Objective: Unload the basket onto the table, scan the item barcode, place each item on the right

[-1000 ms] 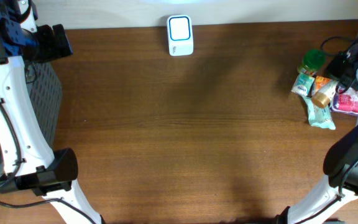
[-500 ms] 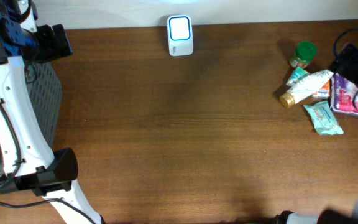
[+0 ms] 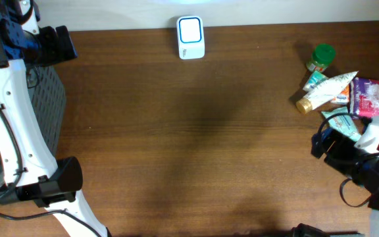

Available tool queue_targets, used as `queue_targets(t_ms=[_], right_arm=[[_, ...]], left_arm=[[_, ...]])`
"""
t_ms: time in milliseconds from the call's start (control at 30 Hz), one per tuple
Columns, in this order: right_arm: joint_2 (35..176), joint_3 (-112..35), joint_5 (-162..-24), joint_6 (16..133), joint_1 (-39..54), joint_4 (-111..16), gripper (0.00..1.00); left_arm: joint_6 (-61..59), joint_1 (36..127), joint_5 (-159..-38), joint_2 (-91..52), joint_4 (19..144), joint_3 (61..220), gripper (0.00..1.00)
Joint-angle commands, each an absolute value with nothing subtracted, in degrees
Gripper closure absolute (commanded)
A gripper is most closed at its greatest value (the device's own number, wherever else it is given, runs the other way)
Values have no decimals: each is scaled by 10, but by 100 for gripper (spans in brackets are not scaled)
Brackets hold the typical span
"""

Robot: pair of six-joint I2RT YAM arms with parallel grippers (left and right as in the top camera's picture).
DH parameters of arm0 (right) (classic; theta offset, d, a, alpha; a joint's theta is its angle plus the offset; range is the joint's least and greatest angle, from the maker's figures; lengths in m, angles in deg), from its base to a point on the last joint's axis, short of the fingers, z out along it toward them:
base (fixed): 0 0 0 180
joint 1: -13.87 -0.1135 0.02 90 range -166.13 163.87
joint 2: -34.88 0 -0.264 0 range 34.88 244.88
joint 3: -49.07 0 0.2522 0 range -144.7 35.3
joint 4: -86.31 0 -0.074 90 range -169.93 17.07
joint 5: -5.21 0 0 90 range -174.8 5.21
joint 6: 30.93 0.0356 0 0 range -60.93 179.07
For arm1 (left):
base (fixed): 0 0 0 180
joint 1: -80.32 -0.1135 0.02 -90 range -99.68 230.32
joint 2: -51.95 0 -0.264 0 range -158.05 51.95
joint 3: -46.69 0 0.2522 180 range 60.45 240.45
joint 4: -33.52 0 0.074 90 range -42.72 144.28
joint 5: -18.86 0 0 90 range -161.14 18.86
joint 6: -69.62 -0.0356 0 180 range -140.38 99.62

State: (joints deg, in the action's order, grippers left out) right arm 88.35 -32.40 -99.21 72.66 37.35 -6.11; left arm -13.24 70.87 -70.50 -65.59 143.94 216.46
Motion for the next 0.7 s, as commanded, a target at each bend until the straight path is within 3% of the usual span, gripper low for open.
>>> queue_targets(t_ms=[0, 367, 567, 667], right_arm=[[903, -324, -1002, 730, 371, -25, 1], [1074, -317, -998, 726, 367, -37, 1], [890, -153, -989, 710, 176, -335, 1], [753, -29, -990, 711, 146, -446, 1]], left_arm=[[-129, 708, -709, -647, 1440, 2169, 1], [-129, 708, -709, -647, 1440, 2169, 1], [-129, 708, -709, -647, 1440, 2169, 1], [-129, 708, -709, -647, 1440, 2169, 1]])
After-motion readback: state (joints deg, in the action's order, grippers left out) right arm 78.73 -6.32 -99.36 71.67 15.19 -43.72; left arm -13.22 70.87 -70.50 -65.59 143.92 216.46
